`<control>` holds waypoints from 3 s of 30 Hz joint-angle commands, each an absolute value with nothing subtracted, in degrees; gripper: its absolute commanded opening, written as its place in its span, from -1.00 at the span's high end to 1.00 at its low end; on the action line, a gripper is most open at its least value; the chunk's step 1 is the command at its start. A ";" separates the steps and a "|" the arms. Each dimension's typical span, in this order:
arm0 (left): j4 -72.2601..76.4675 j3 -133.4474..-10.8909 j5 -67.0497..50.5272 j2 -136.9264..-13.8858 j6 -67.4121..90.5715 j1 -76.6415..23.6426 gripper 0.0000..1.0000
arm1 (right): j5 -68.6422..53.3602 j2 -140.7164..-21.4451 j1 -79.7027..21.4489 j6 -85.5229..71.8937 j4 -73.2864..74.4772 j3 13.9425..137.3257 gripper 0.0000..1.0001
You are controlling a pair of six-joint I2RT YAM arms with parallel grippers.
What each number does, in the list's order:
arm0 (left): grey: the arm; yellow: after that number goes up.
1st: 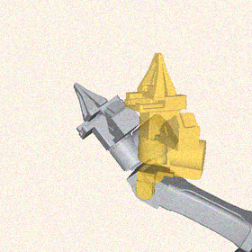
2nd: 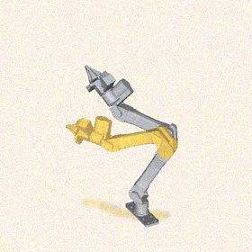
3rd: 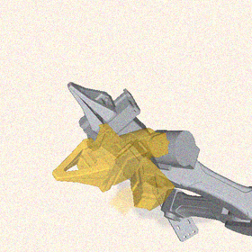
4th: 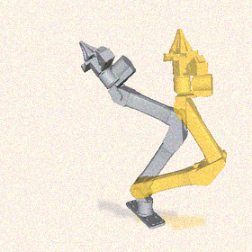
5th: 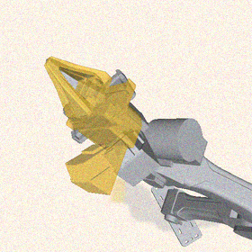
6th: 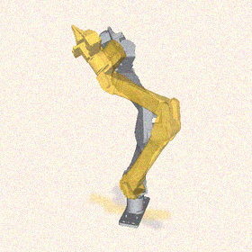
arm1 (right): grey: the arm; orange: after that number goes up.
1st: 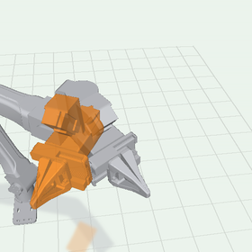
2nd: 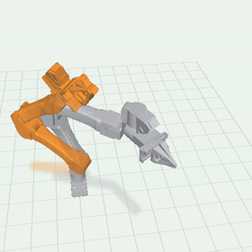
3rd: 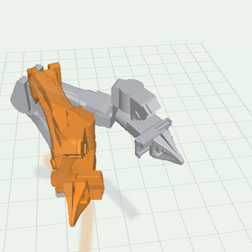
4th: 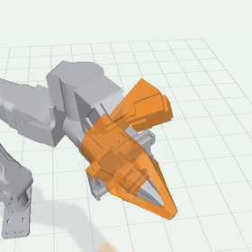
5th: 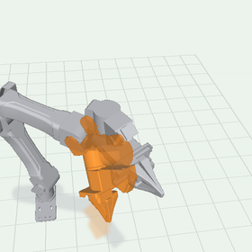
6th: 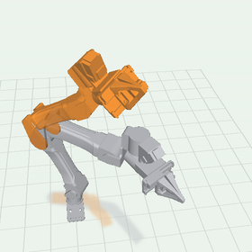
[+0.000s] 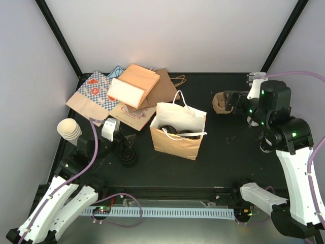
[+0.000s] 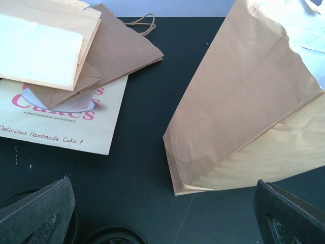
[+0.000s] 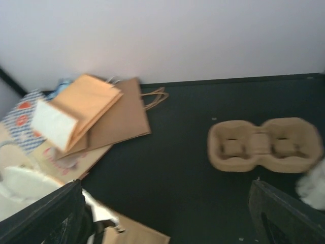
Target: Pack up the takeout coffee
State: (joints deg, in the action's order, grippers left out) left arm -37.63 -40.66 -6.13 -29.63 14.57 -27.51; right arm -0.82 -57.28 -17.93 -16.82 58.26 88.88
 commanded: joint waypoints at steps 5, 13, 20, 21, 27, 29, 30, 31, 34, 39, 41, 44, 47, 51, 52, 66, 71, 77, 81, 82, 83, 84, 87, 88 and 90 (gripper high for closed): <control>-36.94 -41.04 -5.40 -28.89 14.58 -27.69 -0.98 | 17.23 -62.31 -13.14 -16.91 64.97 95.93 -0.73; -36.90 -41.04 -5.71 -28.58 14.47 -27.67 -0.97 | 5.47 -67.96 -0.21 -21.02 63.18 93.62 -0.45; -36.62 -40.94 -6.35 -28.34 14.37 -27.69 -0.98 | 11.49 -73.83 6.49 -22.20 60.31 93.00 -0.14; -36.62 -40.93 -6.48 -28.32 14.32 -27.64 -0.97 | 11.57 -74.62 7.27 -22.31 59.86 92.97 -0.11; -36.40 -40.87 -7.02 -28.26 14.17 -27.62 -0.98 | 11.31 -81.59 9.76 -21.72 60.55 95.80 0.10; -36.41 -40.87 -7.10 -28.21 14.11 -27.66 -0.97 | 13.85 -83.92 9.76 -23.26 62.12 96.94 0.18; -36.38 -40.87 -7.26 -28.21 14.15 -27.68 -0.97 | 14.74 -84.93 9.73 -24.00 62.72 97.28 0.20; -36.27 -40.83 -7.35 -28.21 14.05 -27.67 -0.98 | 14.82 -85.73 9.75 -24.54 63.11 97.52 0.22; -36.22 -40.79 -7.68 -28.15 14.06 -27.66 -0.98 | 14.85 -86.59 9.82 -25.81 62.92 97.45 0.23; -36.20 -40.65 -7.90 -28.19 13.97 -27.66 -0.98 | 17.15 -86.71 9.76 -25.48 62.55 97.41 0.25; -36.16 -40.69 -8.13 -28.34 13.96 -27.68 -0.97 | 17.70 -87.14 9.76 -25.17 63.10 97.84 0.31; -36.07 -40.69 -8.33 -28.45 13.94 -27.69 -0.97 | 18.16 -87.98 9.78 -24.89 64.18 98.80 0.40; -36.12 -40.67 -8.35 -28.22 13.89 -27.62 -0.98 | 18.25 -89.25 11.38 -24.48 65.37 100.33 0.41; -36.12 -40.66 -8.33 -28.06 13.89 -27.69 -0.97 | 18.19 -92.28 11.41 -23.97 67.50 103.12 0.50; -36.05 -40.62 -8.28 -27.97 13.93 -27.69 -0.97 | 18.38 -92.93 11.42 -24.07 68.11 103.77 0.51; -36.02 -40.58 -8.22 -27.77 13.97 -27.63 -0.98 | 21.05 -96.96 11.44 -24.42 68.15 105.08 0.52; -36.03 -40.61 -8.16 -27.90 13.97 -27.68 -0.97 | 21.48 -98.13 11.38 -24.52 68.12 105.53 0.51; -36.07 -40.58 -8.15 -28.04 13.97 -27.69 -0.97 | 21.59 -99.07 11.40 -24.76 67.85 105.60 0.51; -36.12 -40.65 -8.09 -28.12 13.93 -27.69 -0.97 | 20.92 -99.27 11.37 -25.15 68.08 105.73 0.54; -36.09 -40.68 -8.09 -28.12 13.97 -27.64 -0.97 | 20.77 -99.19 11.35 -25.17 68.10 105.78 0.62; -36.11 -40.68 -8.09 -28.12 13.93 -27.68 -0.97 | 20.59 -99.07 11.36 -25.13 68.34 106.00 0.73; -36.12 -40.63 -8.04 -28.12 13.97 -27.68 -0.98 | 20.48 -98.80 11.43 -25.08 68.52 106.22 0.84; -36.07 -40.69 -7.99 -28.12 13.97 -27.69 -0.97 | 20.14 -97.77 11.48 -24.98 69.29 107.24 0.97; -36.09 -40.67 -8.00 -28.12 13.97 -27.69 -0.97 | 19.76 -97.41 11.38 -24.83 69.90 107.72 0.98; -36.11 -40.69 -8.00 -28.22 13.97 -27.64 -0.98 | 18.97 -96.45 11.43 -24.70 70.93 108.91 0.98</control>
